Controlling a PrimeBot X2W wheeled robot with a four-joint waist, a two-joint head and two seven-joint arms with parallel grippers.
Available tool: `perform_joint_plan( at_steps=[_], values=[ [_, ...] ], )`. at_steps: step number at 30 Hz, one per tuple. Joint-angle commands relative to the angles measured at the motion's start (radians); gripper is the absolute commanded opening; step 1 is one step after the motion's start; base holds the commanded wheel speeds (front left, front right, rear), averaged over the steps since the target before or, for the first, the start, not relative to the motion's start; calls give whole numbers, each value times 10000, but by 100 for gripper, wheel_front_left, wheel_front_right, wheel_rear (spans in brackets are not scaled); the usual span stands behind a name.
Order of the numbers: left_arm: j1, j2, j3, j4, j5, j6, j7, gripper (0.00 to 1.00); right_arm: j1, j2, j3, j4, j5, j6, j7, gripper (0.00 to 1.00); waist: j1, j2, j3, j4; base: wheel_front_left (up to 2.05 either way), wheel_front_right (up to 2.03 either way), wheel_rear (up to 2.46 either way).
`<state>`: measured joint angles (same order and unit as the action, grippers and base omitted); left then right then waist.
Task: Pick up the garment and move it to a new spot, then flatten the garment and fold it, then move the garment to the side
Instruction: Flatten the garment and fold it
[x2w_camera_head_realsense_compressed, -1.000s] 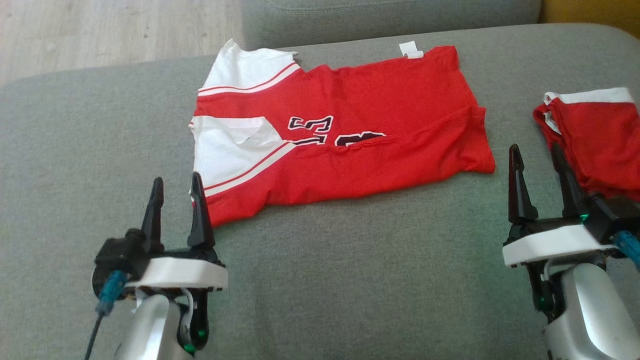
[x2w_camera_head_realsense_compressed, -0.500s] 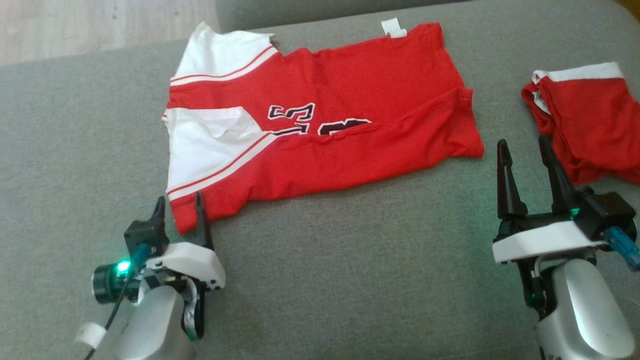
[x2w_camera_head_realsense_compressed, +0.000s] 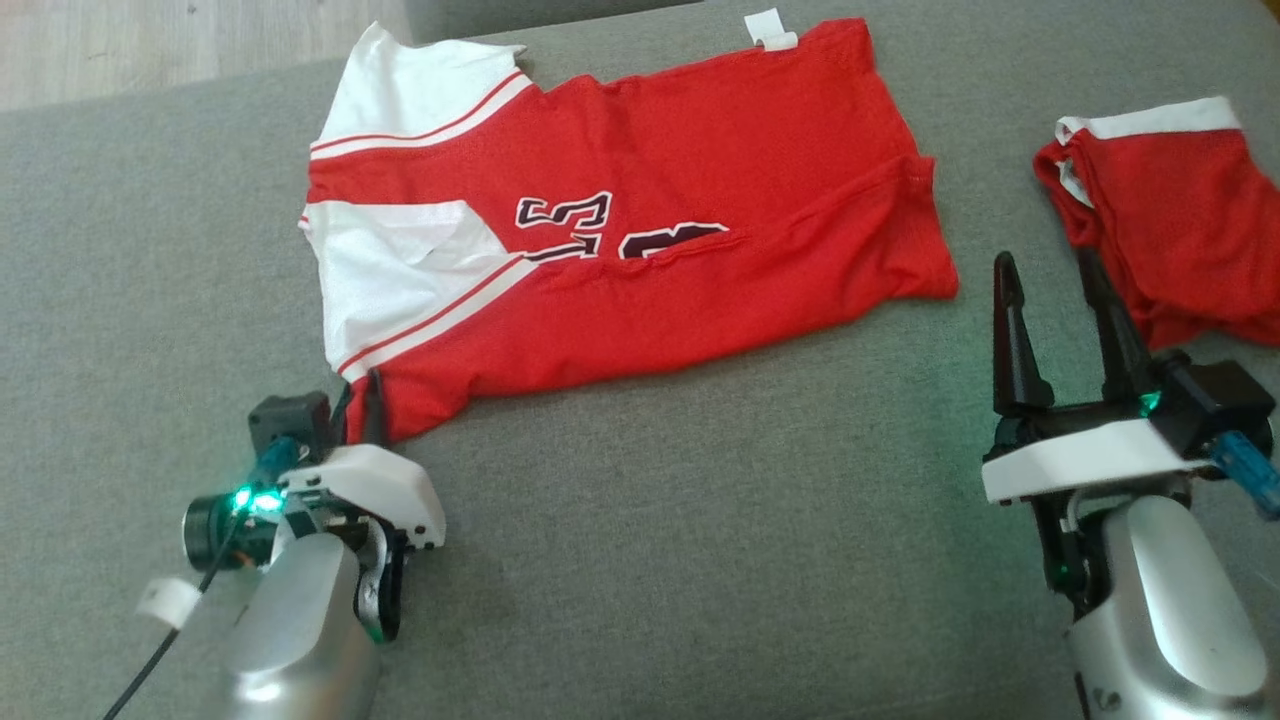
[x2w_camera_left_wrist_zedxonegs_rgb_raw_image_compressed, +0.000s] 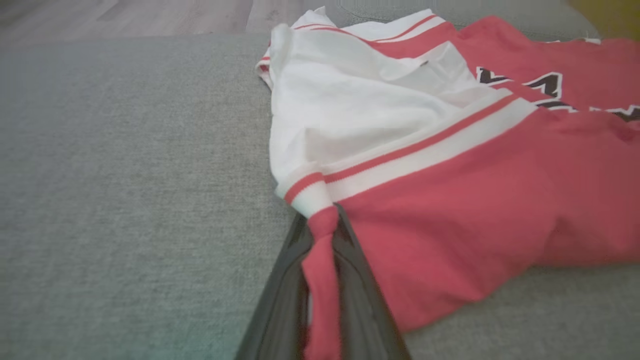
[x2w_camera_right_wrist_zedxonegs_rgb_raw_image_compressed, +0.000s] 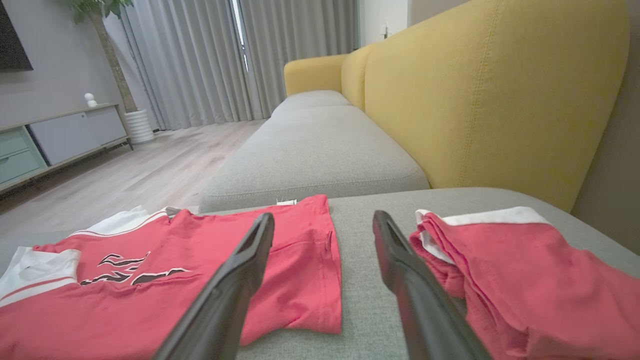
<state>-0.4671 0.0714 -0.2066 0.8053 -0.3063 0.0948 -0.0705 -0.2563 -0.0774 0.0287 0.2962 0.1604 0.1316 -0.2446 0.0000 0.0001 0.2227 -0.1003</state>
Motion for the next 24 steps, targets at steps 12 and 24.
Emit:
perform_joint_plan(
  at_steps=[12, 24],
  values=[
    [-390, 176, 407, -2587, -127, -645, -1878, 0, -1297, 217, -881, 1184, -83, -9, 2003, 100, 0, -1, -9, 518, 0, 0, 0],
    [-162, 67, -145, -3288, 186, -915, -1909, 0, -2706, 269, -1109, 4021, 547, -9, 3436, 100, 0, -1, 342, 1015, 0, 0, 0]
  ],
)
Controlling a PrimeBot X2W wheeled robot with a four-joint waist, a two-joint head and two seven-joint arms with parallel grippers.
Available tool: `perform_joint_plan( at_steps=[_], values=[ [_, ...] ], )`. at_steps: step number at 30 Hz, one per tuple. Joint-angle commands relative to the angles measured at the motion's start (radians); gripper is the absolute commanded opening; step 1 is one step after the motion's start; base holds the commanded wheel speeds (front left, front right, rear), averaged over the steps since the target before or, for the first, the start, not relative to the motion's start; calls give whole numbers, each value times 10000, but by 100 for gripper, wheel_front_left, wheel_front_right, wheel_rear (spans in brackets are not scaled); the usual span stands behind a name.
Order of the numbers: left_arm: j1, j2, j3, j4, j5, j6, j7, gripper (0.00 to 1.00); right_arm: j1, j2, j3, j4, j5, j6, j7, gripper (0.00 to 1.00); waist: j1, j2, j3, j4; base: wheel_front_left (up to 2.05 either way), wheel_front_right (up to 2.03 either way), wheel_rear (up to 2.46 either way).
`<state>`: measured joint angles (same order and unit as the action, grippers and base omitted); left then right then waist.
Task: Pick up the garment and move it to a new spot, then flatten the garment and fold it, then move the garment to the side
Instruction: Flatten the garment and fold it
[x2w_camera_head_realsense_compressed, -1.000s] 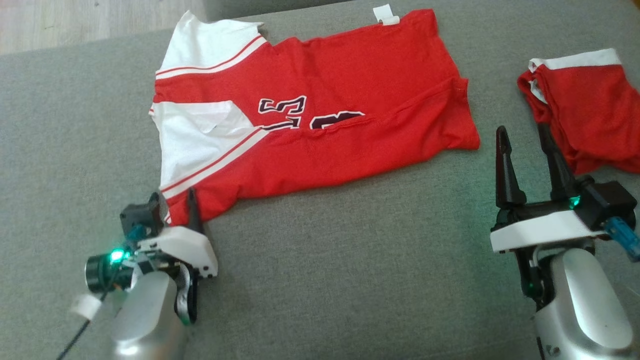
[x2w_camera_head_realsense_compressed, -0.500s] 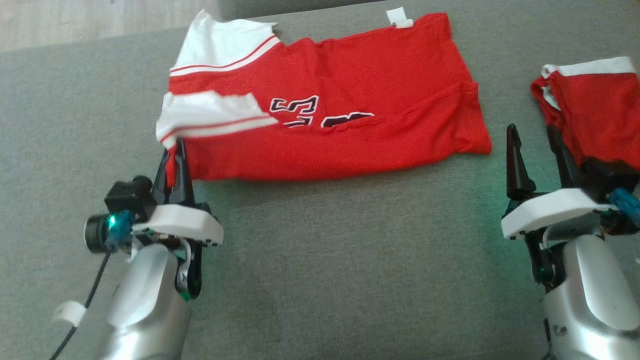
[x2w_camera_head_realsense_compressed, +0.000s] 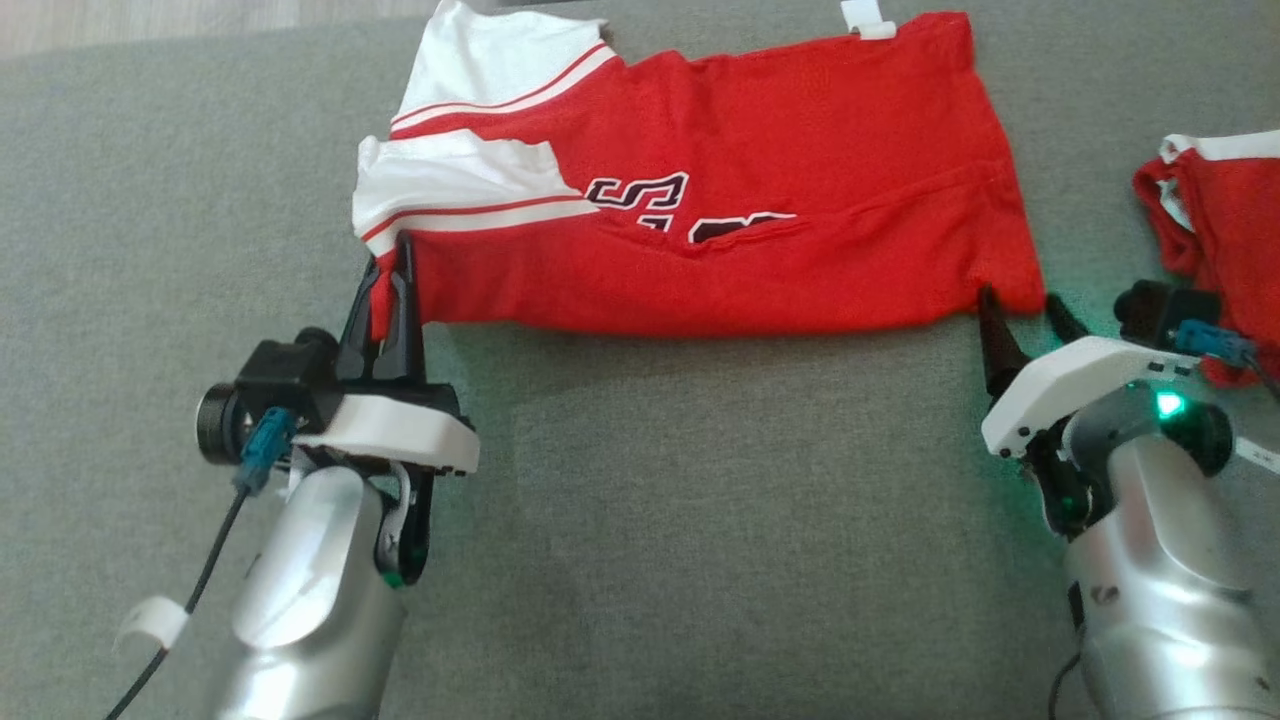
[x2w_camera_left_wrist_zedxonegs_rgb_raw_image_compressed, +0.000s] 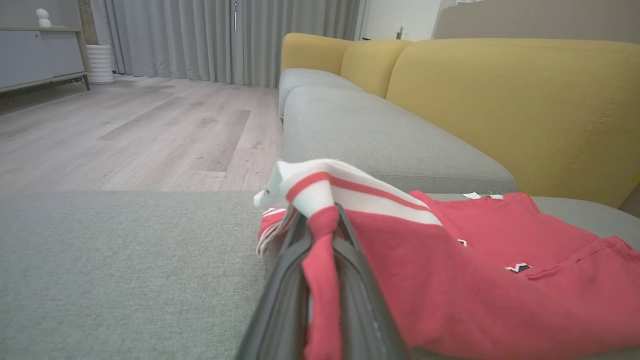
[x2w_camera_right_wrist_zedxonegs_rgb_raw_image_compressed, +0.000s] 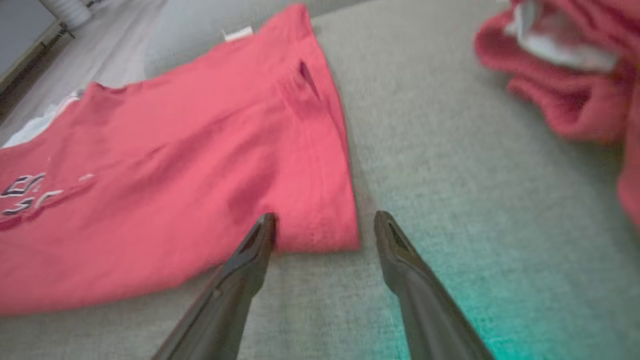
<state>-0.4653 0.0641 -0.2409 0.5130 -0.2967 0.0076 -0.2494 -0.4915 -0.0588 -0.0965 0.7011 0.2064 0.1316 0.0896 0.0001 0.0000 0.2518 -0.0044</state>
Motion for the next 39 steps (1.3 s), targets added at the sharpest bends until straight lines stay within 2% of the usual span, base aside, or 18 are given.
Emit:
perform_joint_plan(
  at_steps=[1, 6, 7, 8, 9, 17, 21, 30, 39],
  values=[
    [-185, 129, 179, -391, 90, -53, -120, 0, -471, 83, 56, 327, 274, -9, 271, 100, -1, 0, 74, 87, 0, 0, 0],
    [-187, 102, 191, -514, 94, -72, -122, 0, -1106, 84, 342, 1539, 393, -9, 407, 100, -1, 0, 150, 159, 0, 0, 0],
    [-179, 103, 211, -524, 93, -74, -122, 0, -1201, 84, 456, 1693, 291, -9, 334, 76, -1, 0, 157, 156, 0, 0, 0],
    [-170, 111, 234, -527, 94, -77, -122, 0, -1282, 84, 595, 1806, 100, -9, 210, 22, -1, 0, 162, 149, 0, 0, 0],
    [-159, 122, 262, -523, 94, -74, -122, 0, -1347, 84, 723, 1886, -246, -9, 29, 0, -1, 0, 164, 132, 0, 0, 0],
    [14, 277, 489, -386, 80, -43, -123, 0, -1440, 81, 586, 2097, -1817, -9, -1128, 0, -1, 0, -59, -51, 0, 0, 0],
    [260, 427, 622, -263, 57, -22, -123, 0, -1217, 2, 496, 1926, -2227, -9, -1452, 0, -1, 0, -325, -213, 0, 0, 0],
    [1189, 659, 684, -137, -57, -1, -111, 0, -13, -167, 657, 923, -1542, -9, -1001, 0, -1, 0, -1156, -572, 0, 0, 0],
    [2723, 714, 581, -1066, -371, 85, 604, 0, 1886, -471, 1112, -1056, -480, -9, 433, 0, -1, 0, -2122, -697, 0, 0, 0]
  ],
)
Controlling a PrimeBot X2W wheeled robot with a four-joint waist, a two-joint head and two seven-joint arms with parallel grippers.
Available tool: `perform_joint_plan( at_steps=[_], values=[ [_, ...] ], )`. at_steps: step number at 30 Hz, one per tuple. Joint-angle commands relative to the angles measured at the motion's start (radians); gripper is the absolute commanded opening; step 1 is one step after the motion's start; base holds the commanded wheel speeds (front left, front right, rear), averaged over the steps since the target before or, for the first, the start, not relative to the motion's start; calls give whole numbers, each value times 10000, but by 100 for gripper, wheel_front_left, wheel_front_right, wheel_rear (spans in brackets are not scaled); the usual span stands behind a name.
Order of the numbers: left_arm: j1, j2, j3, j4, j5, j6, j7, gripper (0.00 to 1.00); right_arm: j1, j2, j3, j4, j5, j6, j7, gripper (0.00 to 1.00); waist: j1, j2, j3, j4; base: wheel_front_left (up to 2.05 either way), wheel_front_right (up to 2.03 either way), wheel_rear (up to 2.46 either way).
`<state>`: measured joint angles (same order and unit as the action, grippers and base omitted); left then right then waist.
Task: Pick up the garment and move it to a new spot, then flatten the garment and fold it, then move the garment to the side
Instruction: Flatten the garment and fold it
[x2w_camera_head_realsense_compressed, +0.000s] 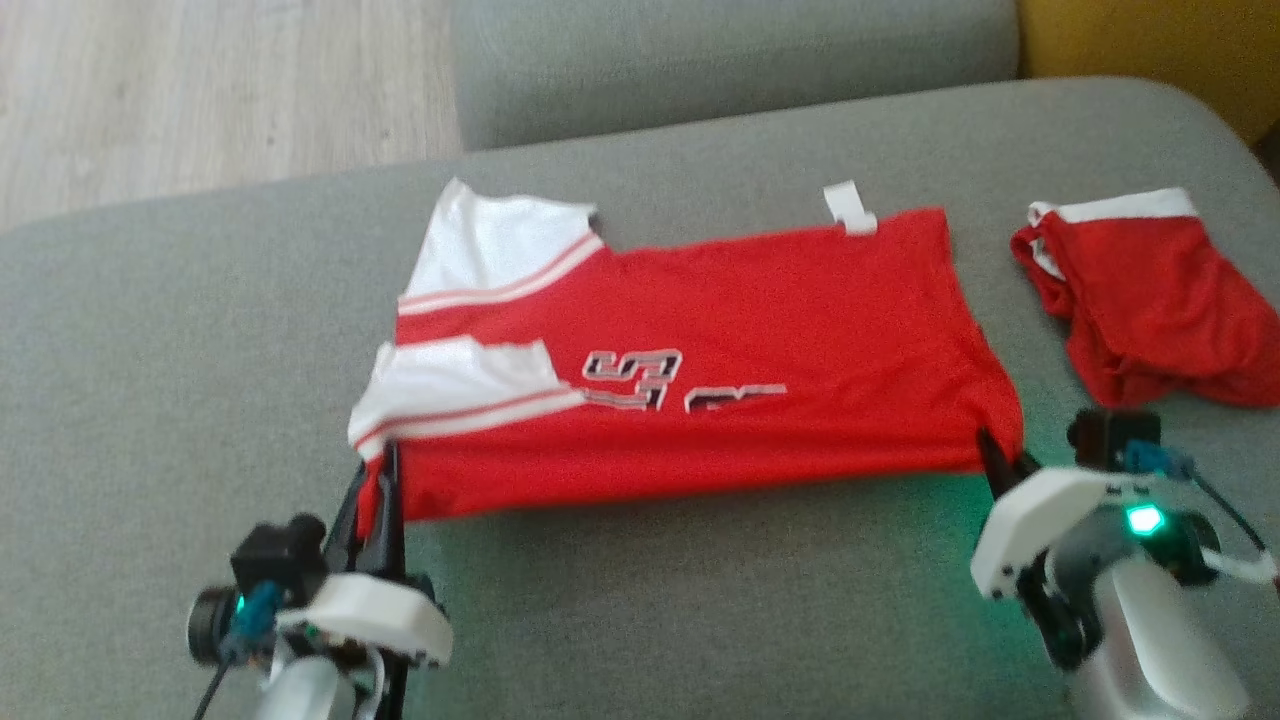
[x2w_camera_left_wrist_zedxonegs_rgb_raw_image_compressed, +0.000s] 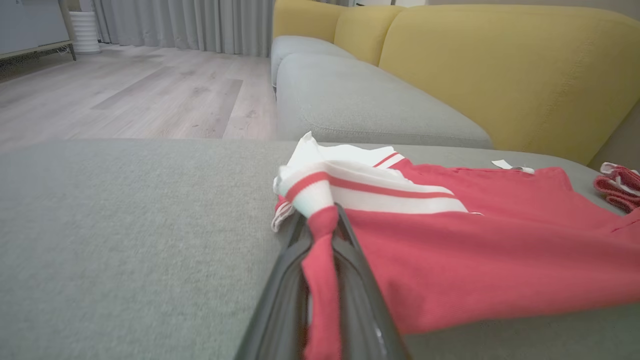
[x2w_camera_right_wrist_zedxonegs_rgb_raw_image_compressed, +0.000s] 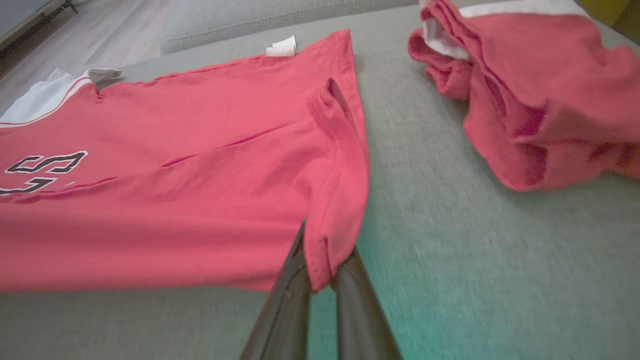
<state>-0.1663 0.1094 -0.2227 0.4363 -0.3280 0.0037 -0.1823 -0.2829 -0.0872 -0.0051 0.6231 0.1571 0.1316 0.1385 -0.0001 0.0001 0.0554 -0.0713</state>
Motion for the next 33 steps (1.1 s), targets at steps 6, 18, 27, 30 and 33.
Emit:
perform_joint_plan(
  at_steps=[6, 18, 27, 30, 33],
  values=[
    [921, 380, 245, -1519, -189, 296, 717, 0, 1188, -267, 108, -2070, 491, -9, 1110, 0, 1, -1, -547, -79, 0, 0, 0],
    [1187, 384, 49, -1819, -268, 509, 1402, 100, 1495, 55, -345, -3465, 1140, -9, 951, 100, 1, -1, -410, -275, 0, 0, 0],
    [-182, 420, 466, -2381, -220, 574, 72, 100, 504, 212, -839, -4391, 943, -9, -1043, 100, 1, -1, 471, -394, 0, 0, 0],
    [-951, 566, 452, -2595, -147, 385, -50, 100, 72, 254, -913, -4697, 887, -9, -1391, 100, 1, -1, 882, -470, 0, 0, 0],
    [-1904, 815, 334, -2520, -38, 117, 212, 100, -417, 285, -888, -4877, 856, -9, -1528, 100, 1, -1, 1348, -592, 0, 0, 0]
  ],
)
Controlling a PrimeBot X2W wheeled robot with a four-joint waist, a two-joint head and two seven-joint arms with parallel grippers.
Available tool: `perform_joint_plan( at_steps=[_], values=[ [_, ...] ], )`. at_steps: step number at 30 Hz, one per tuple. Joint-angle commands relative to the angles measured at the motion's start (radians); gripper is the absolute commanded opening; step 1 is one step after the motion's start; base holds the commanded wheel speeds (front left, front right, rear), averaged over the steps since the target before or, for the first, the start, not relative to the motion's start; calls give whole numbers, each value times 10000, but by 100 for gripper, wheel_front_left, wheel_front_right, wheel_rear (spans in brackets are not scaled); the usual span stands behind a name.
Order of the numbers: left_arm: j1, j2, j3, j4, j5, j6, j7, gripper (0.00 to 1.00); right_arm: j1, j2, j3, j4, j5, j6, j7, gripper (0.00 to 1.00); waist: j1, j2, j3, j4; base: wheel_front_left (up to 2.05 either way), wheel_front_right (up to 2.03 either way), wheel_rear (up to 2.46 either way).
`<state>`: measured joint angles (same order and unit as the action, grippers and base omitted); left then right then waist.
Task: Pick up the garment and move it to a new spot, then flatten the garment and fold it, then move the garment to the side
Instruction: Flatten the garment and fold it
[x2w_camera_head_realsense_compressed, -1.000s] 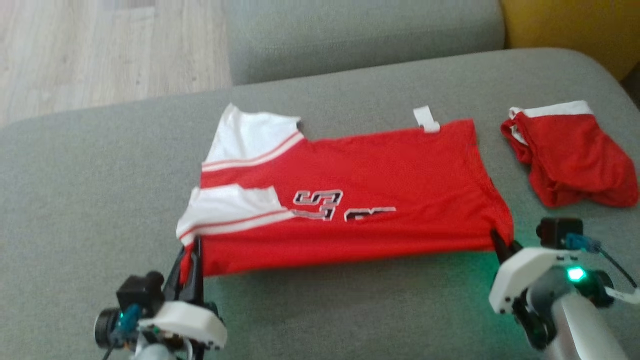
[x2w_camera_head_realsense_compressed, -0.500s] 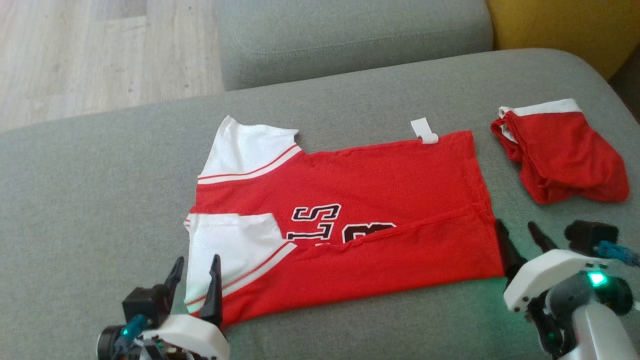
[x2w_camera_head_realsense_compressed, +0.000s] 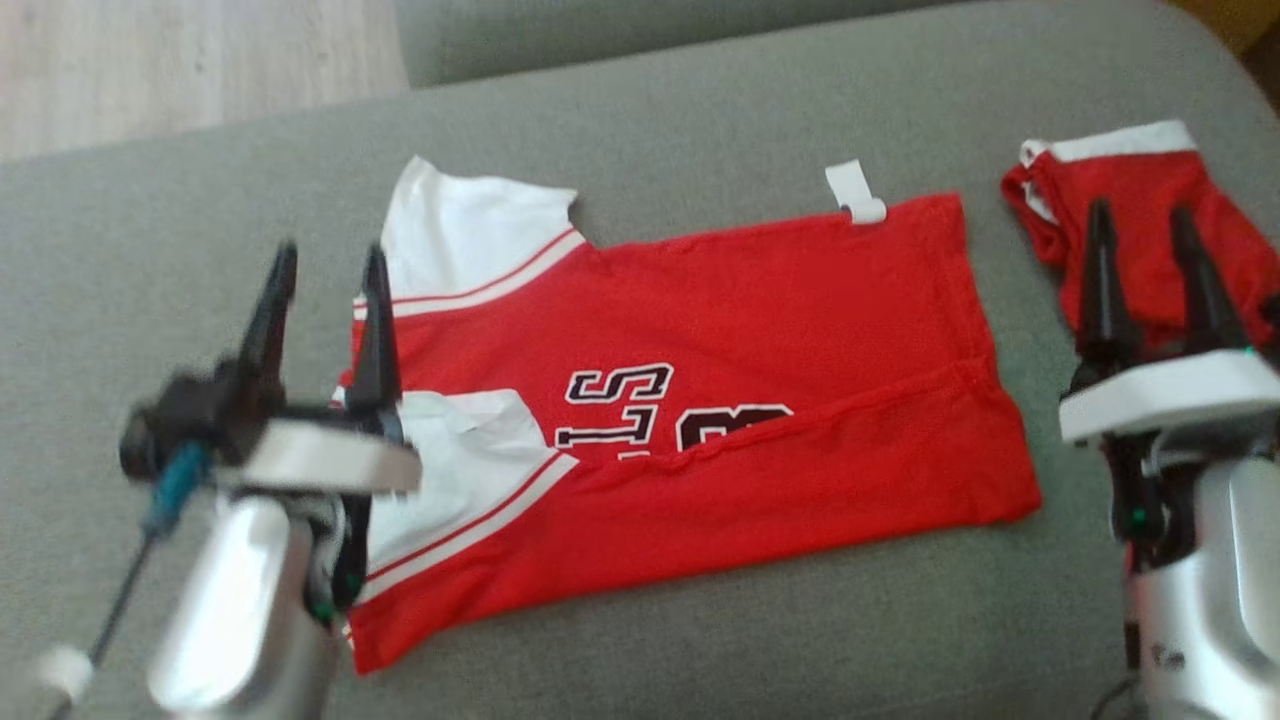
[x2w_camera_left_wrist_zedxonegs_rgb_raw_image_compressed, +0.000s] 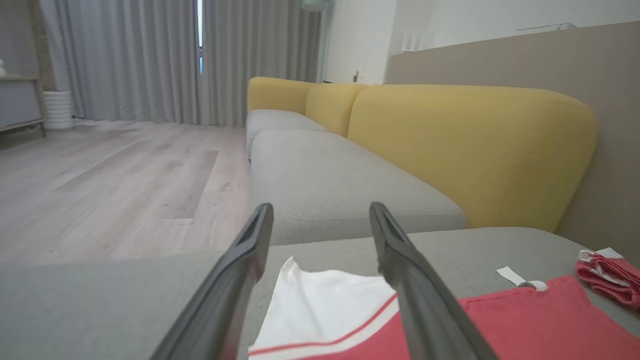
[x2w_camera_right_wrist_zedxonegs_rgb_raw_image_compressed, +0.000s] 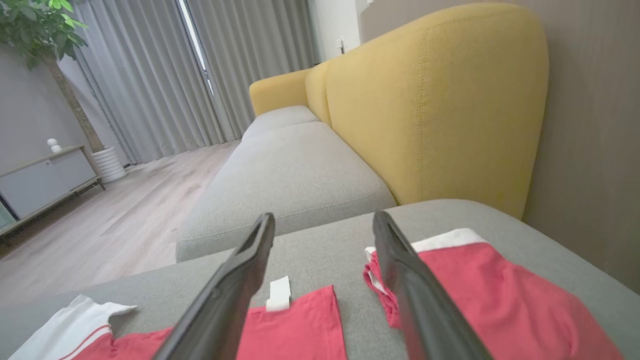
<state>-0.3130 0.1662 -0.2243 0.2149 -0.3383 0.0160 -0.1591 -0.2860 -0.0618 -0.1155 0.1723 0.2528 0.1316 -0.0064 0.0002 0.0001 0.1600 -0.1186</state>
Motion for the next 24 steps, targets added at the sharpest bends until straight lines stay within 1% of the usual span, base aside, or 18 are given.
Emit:
perform_joint_plan(
  at_steps=[1, 6, 9, 11, 15, 18, 21, 24],
  values=[
    [-794, 337, 297, -226, 85, -127, 126, 100, -558, 36, 244, -393, -143, -9, -96, 100, -2, -1, 454, -159, 0, 0, 0],
    [-2764, 923, -7, 559, 191, -817, 1170, 100, -1440, 52, 426, -481, -273, -9, -131, 100, -2, -1, 1340, -374, 0, 0, 0],
    [-3862, 1275, -203, 1272, -32, -1176, 2020, 100, -1872, 54, 617, -451, -358, -9, -177, 100, -2, -1, 1791, -508, 0, 0, 0],
    [-4560, 1489, -353, 1768, -288, -1324, 2607, 100, -2118, 53, 728, -406, -385, -9, -185, 100, -2, -1, 2078, -585, 0, 0, 0],
    [-5751, 2074, -914, 2902, -577, -1441, 3859, 100, -2562, 52, 958, -280, -400, -9, -263, 100, -2, -1, 2557, -793, 0, 0, 0],
    [-6354, 2479, -1560, 3641, -688, -1459, 4631, 100, -2817, 62, 1130, -147, -356, -9, -385, 100, -2, -1, 2788, -954, 0, 0, 0],
    [-6722, 2768, -2122, 4167, -907, -1463, 5086, 100, -2968, 72, 1266, 18, -307, -9, -493, 100, -2, -1, 2912, -1072, 0, 0, 0],
    [-7013, 3037, -2451, 4663, -925, -1464, 5235, 100, -3052, 80, 1346, 163, -264, -9, -579, 100, -2, -1, 2981, -1178, 0, 0, 0]
  ],
)
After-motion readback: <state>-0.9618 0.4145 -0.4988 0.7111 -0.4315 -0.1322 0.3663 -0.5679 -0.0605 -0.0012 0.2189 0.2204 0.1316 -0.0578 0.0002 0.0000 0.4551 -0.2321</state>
